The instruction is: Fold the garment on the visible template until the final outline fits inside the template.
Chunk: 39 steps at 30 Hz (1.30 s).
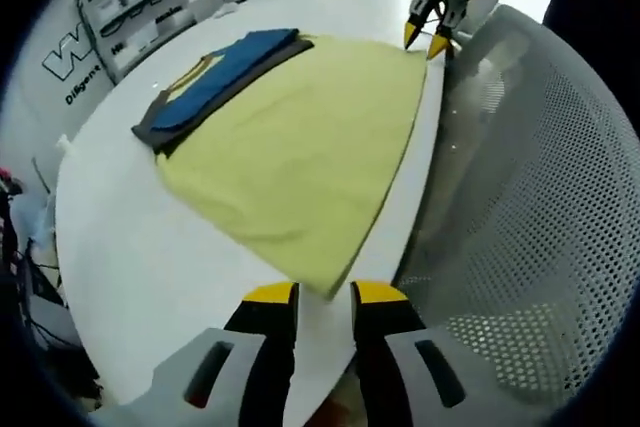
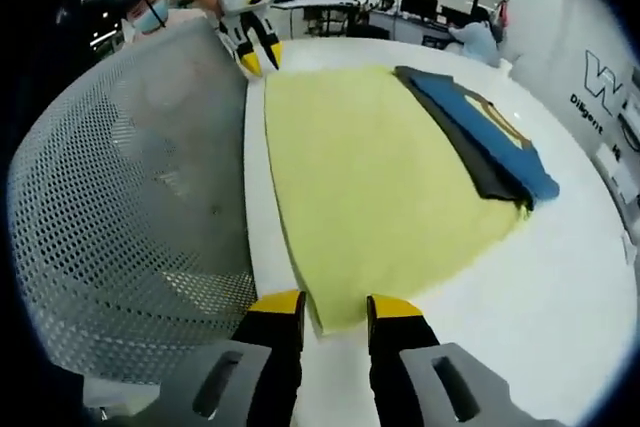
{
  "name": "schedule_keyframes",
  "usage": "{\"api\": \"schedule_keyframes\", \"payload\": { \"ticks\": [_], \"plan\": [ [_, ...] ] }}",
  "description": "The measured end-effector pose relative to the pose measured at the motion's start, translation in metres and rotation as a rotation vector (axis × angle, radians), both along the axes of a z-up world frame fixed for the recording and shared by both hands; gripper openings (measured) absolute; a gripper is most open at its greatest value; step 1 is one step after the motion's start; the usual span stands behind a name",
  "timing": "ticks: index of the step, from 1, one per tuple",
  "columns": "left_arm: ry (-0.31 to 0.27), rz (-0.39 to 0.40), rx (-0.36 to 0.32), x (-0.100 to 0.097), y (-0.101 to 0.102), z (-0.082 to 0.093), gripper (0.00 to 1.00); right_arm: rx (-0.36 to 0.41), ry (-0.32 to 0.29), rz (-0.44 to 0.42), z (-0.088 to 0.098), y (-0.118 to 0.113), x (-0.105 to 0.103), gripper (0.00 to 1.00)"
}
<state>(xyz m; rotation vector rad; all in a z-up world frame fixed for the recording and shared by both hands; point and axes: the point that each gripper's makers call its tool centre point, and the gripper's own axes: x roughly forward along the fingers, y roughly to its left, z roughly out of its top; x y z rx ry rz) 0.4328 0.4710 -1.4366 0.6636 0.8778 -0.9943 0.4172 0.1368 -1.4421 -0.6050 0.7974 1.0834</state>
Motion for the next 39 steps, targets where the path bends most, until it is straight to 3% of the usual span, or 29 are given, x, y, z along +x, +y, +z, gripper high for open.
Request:
{"api": "schedule_keyframes", "payload": {
  "ticks": [6, 20, 31, 35, 39],
  "plan": [
    [-0.03, -0.039, 0.037, 0.002, -0.001, -0.003, 0.22, -0.029, 0.002, 0.026, -0.007, -0.002, -0.004, 0.15],
    [-0.083, -0.09, 0.045, 0.007, -0.003, 0.0, 0.23, -0.011, -0.004, 0.007, -0.005, 0.0, -0.004, 0.13],
    [-0.052, -0.09, 0.045, 0.007, -0.006, -0.006, 0.21, -0.003, -0.009, 0.0, -0.006, 0.0, -0.006, 0.12],
    [-0.033, -0.057, 0.031, 0.008, -0.006, -0.006, 0.19, -0.001, -0.009, -0.004, -0.006, 0.0, -0.005, 0.12],
    [-0.026, -0.05, 0.036, 0.009, -0.007, -0.007, 0.16, -0.012, -0.017, -0.004, -0.006, -0.002, -0.003, 0.06]
  ]
}}
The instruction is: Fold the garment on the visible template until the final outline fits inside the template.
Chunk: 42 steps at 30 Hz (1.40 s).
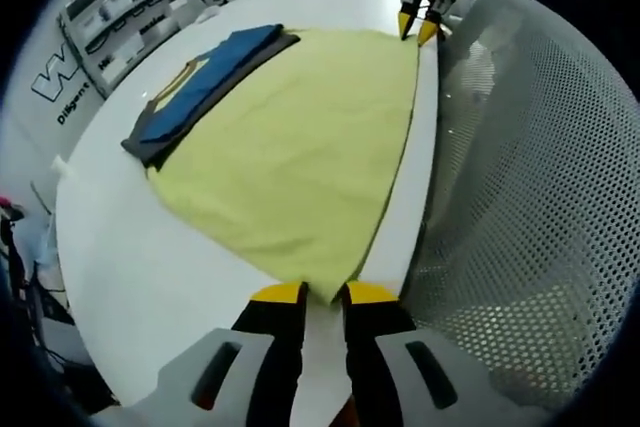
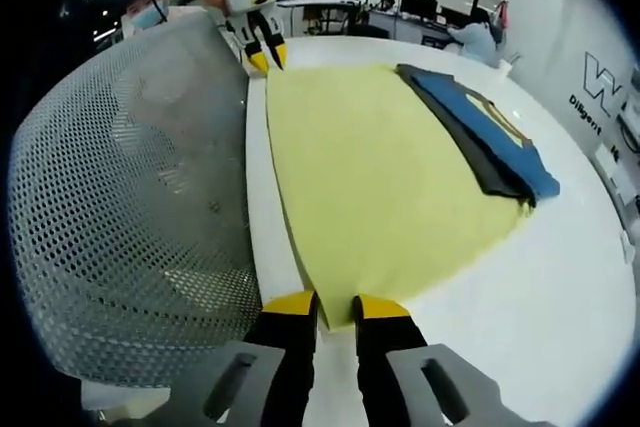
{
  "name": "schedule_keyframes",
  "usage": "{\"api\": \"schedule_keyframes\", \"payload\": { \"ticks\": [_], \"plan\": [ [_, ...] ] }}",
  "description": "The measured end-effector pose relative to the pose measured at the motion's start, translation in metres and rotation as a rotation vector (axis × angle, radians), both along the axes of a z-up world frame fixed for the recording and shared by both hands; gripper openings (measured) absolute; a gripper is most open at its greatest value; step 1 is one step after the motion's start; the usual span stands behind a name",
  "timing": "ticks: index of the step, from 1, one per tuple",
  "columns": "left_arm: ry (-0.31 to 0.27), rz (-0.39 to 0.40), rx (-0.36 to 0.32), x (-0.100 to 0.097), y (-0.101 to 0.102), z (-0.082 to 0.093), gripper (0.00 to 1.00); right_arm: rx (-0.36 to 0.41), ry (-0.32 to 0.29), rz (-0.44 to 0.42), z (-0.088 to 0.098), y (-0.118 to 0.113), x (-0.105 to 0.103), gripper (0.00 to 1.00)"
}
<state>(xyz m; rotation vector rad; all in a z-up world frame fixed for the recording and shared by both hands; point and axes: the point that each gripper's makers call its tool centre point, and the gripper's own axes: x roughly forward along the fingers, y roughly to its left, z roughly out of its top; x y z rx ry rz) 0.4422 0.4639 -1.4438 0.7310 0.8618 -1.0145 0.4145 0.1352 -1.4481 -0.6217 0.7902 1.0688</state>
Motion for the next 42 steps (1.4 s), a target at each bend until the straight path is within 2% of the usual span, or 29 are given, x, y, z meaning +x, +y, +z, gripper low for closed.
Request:
{"api": "schedule_keyframes", "payload": {
  "ticks": [2, 8, 15, 25, 31, 42],
  "plan": [
    [0.011, 0.043, -0.002, 0.003, 0.002, -0.001, 0.14, -0.004, 0.0, -0.001, 0.0, 0.0, 0.001, 0.05],
    [0.04, 0.098, -0.007, 0.007, 0.003, -0.001, 0.09, -0.006, 0.002, -0.02, 0.0, -0.001, 0.003, 0.0],
    [0.079, 0.151, -0.033, 0.007, 0.004, 0.001, 0.08, 0.005, 0.008, -0.039, 0.003, 0.0, 0.005, 0.0],
    [0.097, 0.161, -0.06, 0.009, 0.004, 0.014, 0.07, 0.038, 0.008, -0.091, 0.018, -0.001, 0.012, 0.0],
    [0.091, 0.138, -0.067, 0.006, 0.005, 0.02, 0.07, 0.056, 0.015, -0.122, 0.025, -0.001, 0.013, 0.0],
    [0.127, 0.097, -0.071, -0.009, 0.005, 0.029, 0.07, 0.076, 0.062, -0.152, 0.036, 0.0, 0.001, 0.0]
  ]
}}
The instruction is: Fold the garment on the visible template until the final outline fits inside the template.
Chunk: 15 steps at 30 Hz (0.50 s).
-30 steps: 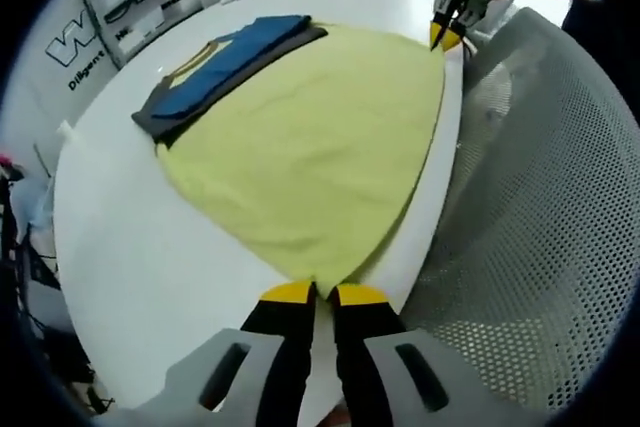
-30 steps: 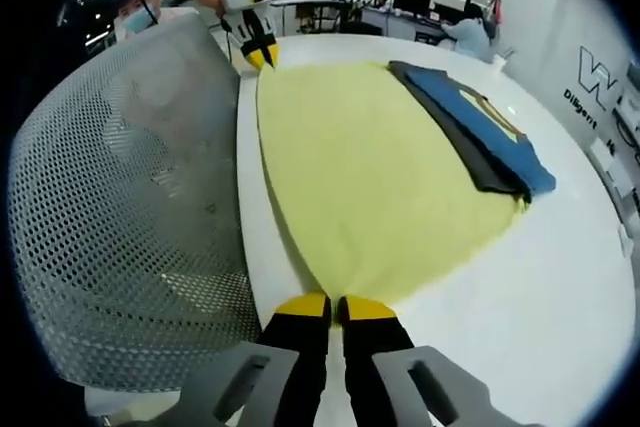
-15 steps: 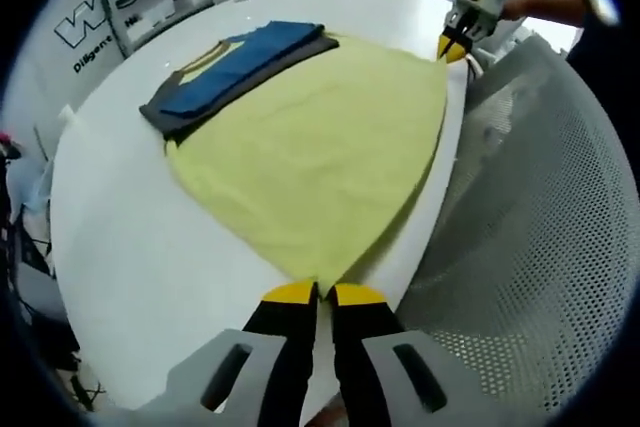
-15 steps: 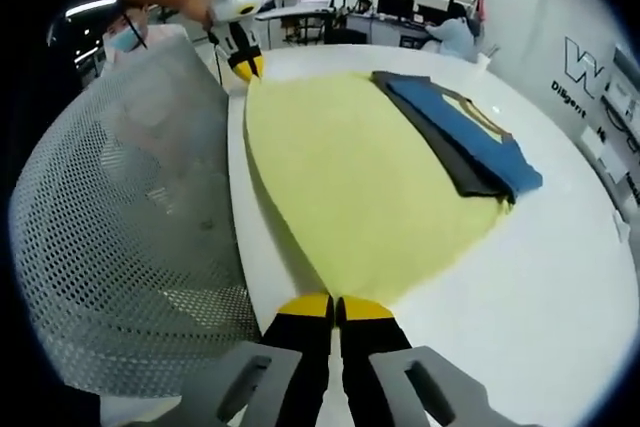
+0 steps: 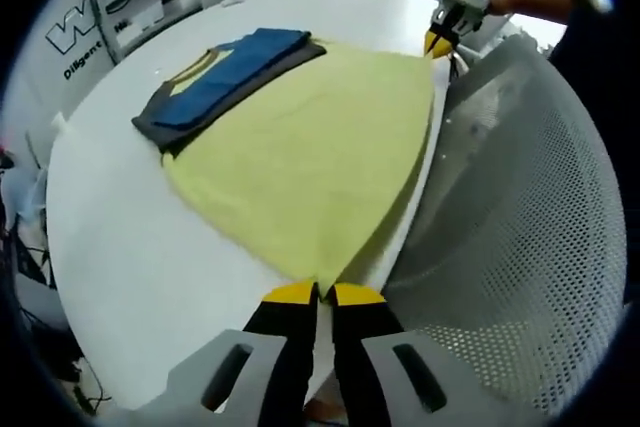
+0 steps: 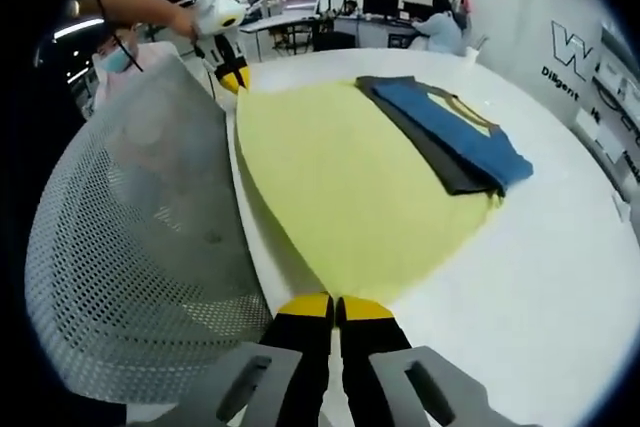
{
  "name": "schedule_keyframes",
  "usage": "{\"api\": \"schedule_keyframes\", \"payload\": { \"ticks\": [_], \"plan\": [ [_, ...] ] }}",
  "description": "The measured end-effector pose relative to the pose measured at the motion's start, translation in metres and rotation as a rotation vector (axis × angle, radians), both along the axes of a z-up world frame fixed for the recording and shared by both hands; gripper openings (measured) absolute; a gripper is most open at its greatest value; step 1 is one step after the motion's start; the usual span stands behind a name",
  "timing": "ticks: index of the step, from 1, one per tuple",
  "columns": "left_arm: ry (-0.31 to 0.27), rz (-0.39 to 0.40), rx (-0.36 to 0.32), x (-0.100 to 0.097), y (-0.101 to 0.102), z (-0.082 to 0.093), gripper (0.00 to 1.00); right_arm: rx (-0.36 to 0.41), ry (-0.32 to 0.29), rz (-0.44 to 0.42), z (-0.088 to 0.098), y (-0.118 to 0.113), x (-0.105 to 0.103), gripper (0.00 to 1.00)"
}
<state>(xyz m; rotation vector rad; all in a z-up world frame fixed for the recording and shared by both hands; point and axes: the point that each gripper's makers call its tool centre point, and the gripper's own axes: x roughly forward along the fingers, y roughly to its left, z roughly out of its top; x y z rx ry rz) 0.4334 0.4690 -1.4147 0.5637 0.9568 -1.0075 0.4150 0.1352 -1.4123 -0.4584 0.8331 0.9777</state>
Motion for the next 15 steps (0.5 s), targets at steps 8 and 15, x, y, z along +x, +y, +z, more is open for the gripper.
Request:
{"api": "schedule_keyframes", "payload": {
  "ticks": [8, 15],
  "plan": [
    [0.021, -0.007, -0.002, -0.003, 0.001, 0.004, 0.07, 0.0, 0.029, 0.012, 0.002, 0.002, -0.009, 0.0],
    [0.062, -0.048, -0.014, -0.015, -0.003, 0.01, 0.07, -0.013, 0.059, 0.025, 0.008, -0.002, -0.018, 0.0]
  ]
}}
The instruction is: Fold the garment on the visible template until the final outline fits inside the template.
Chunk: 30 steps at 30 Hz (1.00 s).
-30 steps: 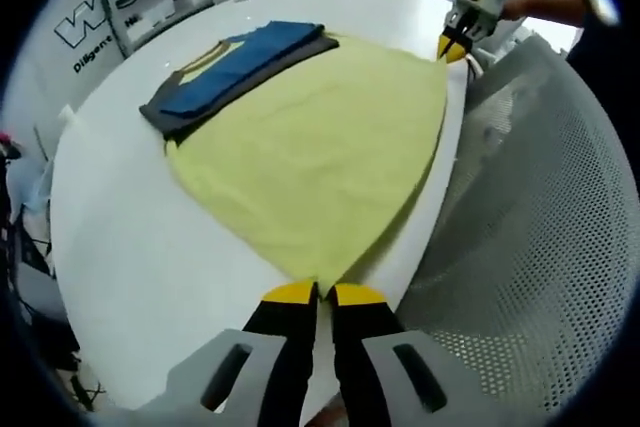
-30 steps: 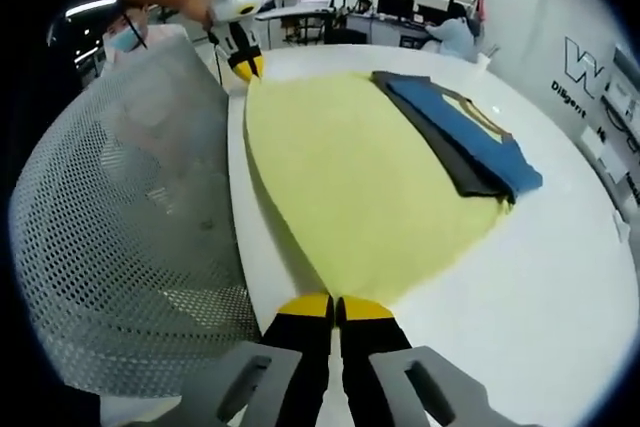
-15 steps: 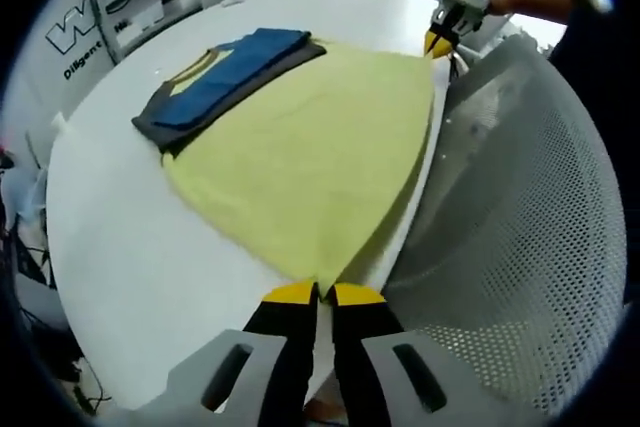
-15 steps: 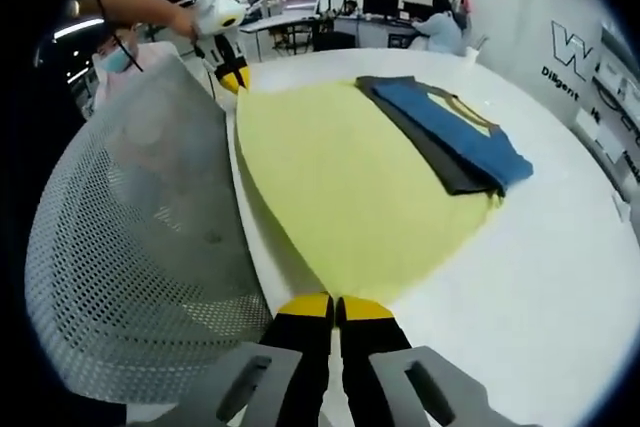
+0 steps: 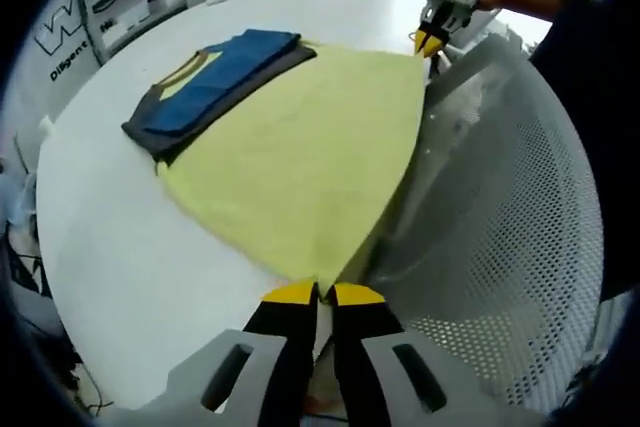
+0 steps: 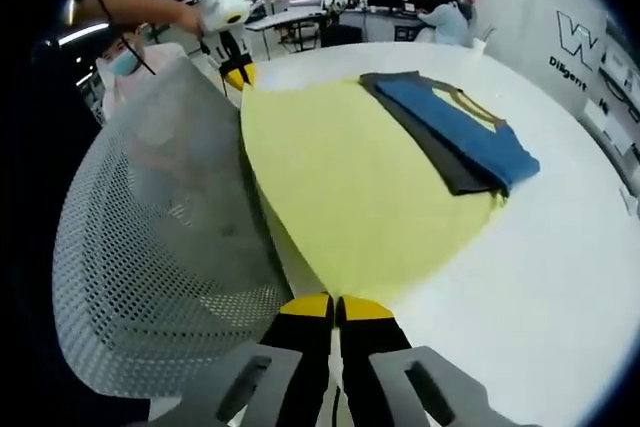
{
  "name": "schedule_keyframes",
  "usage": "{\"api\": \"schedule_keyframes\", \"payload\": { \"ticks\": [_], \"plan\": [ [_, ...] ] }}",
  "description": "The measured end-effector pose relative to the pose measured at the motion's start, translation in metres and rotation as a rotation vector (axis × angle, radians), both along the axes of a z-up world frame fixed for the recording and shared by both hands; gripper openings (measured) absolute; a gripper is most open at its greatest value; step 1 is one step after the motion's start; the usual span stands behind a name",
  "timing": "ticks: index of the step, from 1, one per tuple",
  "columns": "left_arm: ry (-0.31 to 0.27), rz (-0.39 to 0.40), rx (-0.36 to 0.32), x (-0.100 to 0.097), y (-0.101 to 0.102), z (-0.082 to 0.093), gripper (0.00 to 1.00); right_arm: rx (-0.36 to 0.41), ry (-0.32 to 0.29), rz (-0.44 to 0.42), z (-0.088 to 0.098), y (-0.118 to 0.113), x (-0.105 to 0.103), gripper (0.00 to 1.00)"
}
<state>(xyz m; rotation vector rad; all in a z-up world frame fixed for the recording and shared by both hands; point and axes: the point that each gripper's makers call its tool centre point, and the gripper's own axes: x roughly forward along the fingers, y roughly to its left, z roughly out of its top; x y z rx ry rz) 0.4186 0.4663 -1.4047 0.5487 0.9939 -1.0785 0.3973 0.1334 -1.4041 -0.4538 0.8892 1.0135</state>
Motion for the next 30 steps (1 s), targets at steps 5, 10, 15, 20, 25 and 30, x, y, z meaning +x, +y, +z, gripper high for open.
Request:
{"api": "schedule_keyframes", "payload": {
  "ticks": [5, 10, 15, 20, 25, 30],
  "plan": [
    [0.021, -0.023, -0.019, -0.003, -0.001, 0.009, 0.07, 0.002, 0.021, 0.01, 0.009, -0.002, -0.005, 0.0],
    [0.004, -0.022, -0.034, 0.011, 0.001, 0.021, 0.07, 0.002, 0.014, 0.023, 0.018, -0.001, -0.002, 0.0],
    [-0.022, -0.022, -0.045, 0.026, 0.0, 0.03, 0.07, -0.013, -0.009, 0.04, 0.026, -0.001, 0.008, 0.0],
    [-0.041, -0.036, -0.046, 0.04, 0.0, 0.037, 0.07, -0.009, -0.039, 0.034, 0.038, -0.002, 0.023, 0.0],
    [-0.052, -0.022, -0.058, 0.053, 0.0, 0.043, 0.07, -0.004, -0.067, 0.024, 0.048, -0.002, 0.038, 0.0],
    [-0.075, -0.009, -0.072, 0.069, -0.002, 0.051, 0.07, -0.009, -0.078, 0.01, 0.052, -0.002, 0.053, 0.0]
  ]
}}
